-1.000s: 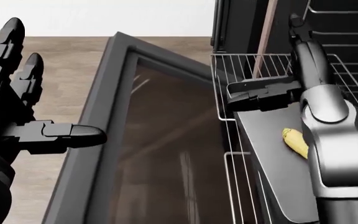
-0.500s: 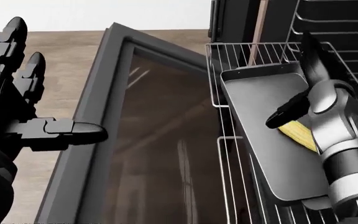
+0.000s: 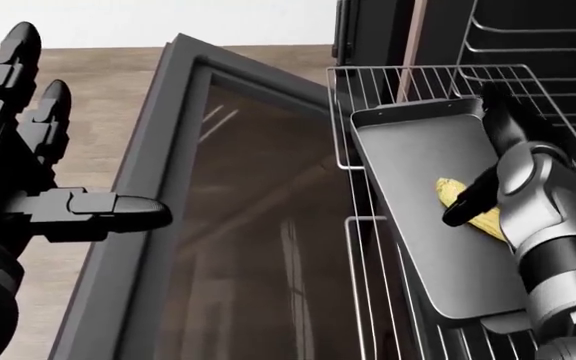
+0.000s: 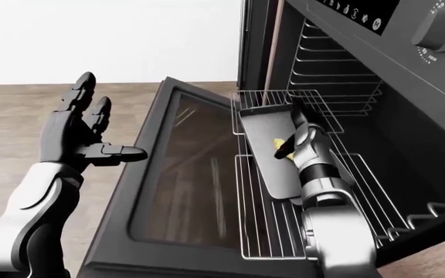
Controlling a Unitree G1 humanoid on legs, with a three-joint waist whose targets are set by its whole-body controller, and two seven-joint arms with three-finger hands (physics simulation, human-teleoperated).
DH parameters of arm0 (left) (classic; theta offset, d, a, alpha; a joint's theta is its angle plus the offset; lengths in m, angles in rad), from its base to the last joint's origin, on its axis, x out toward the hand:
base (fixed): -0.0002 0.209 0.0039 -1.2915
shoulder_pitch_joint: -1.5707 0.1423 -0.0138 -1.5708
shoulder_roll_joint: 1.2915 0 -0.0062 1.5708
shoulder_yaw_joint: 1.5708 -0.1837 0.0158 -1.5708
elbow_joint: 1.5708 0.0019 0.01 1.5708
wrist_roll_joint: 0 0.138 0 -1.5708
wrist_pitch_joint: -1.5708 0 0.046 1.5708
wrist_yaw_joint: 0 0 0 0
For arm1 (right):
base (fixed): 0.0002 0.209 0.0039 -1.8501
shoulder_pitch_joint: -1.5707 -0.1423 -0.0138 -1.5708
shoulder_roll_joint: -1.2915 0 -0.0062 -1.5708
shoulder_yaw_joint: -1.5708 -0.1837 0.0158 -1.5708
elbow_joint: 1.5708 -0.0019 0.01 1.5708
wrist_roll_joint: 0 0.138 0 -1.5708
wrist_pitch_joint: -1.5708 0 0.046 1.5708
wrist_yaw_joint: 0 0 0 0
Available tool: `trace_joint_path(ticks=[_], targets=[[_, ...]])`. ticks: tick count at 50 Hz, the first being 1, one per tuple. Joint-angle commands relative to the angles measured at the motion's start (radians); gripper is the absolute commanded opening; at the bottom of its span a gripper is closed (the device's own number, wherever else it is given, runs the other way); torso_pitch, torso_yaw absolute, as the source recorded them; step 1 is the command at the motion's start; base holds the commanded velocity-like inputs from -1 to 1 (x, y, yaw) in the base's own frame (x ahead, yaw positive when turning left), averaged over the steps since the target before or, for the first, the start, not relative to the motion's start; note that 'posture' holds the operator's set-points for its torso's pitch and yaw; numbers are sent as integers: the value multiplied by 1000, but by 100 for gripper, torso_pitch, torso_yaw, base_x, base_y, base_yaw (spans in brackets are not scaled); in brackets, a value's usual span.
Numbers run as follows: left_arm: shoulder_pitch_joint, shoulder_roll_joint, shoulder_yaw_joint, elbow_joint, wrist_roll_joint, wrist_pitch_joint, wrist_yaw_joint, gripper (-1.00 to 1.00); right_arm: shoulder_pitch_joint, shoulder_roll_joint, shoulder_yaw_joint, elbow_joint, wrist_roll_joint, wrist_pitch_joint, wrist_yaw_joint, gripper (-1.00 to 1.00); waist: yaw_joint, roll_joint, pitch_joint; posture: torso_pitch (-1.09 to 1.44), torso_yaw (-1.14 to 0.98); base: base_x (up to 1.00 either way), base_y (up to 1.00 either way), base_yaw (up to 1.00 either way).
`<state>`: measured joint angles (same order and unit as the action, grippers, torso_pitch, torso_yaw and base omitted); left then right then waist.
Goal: Pick the corn from the oven and place it on the plate on the counter.
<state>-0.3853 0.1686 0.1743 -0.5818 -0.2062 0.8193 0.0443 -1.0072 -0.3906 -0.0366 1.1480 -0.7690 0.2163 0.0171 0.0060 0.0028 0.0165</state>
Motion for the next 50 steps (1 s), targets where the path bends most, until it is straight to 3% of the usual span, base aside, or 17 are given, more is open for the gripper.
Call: trace_joint_path(ticks=[1, 10, 24, 30, 50], targets=[[-25, 7, 7, -32, -1, -28, 1, 100, -43, -15, -2, -31, -8, -17, -23, 74, 0, -3, -27, 0, 0, 0, 0, 0], [-32, 13, 9, -8, 1, -46, -5, 100, -57, -13, 4, 30, -10, -24, -46, 60, 2, -3, -29, 0, 0, 0, 0, 0], [-42, 21, 16, -19, -9, -28, 2, 100, -24, -28, 10, 53, -27, -10, -19, 58, 4, -5, -29, 0, 0, 0, 0, 0], [-36, 21, 16, -15, -10, -36, 1, 100, -8, -22, 15, 64, -36, 0, -4, 30, 4, -6, -27, 0, 0, 0, 0, 0], [-31, 21, 16, -10, -9, -44, -2, 100, 36, -13, 18, 126, -41, 14, -19, 11, 7, -8, -27, 0, 0, 0, 0, 0]])
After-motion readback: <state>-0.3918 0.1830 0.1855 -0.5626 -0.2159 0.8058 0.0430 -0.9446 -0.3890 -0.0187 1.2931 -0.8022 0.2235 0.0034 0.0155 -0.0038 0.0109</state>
